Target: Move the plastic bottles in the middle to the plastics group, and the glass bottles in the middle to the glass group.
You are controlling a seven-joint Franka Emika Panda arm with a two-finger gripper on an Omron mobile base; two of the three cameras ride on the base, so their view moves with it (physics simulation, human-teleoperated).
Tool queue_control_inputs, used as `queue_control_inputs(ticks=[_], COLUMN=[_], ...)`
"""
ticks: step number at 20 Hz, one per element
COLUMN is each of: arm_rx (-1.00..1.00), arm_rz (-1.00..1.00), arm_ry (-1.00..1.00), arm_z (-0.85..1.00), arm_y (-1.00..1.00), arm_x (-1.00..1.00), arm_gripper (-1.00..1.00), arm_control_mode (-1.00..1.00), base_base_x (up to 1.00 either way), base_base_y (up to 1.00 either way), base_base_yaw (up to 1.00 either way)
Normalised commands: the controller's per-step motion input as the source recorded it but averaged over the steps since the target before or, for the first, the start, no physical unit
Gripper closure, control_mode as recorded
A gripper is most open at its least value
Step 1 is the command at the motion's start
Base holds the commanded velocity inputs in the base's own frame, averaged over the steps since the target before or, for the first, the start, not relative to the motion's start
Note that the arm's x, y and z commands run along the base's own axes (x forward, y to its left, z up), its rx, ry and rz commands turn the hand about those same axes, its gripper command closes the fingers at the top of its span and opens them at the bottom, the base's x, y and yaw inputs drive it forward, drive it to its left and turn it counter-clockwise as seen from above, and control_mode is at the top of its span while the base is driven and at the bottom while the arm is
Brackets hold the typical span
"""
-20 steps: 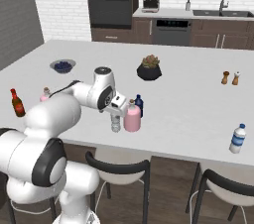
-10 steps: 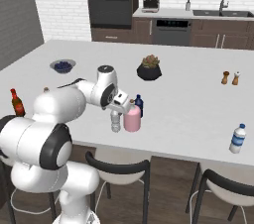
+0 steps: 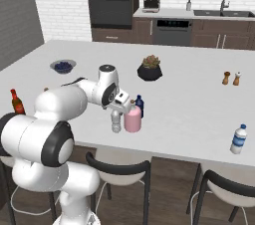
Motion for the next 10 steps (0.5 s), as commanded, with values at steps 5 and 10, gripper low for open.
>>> queue_control_inputs(ticks=[5,10], arm_rx=[0.0,0.0], arm_rz=[0.0,0.0], arm_ry=[0.0,0.0], arm_z=[-0.08,-0.07], arm_y=[0.0,0.0], arm_x=[0.0,0.01], arm_gripper=[-1.0,-1.0], arm_control_mode=[-1.0,-1.0], base_base_x=[0.0,0.0], base_base_y=[0.0,0.0], base_base_yaw=[0.0,0.0])
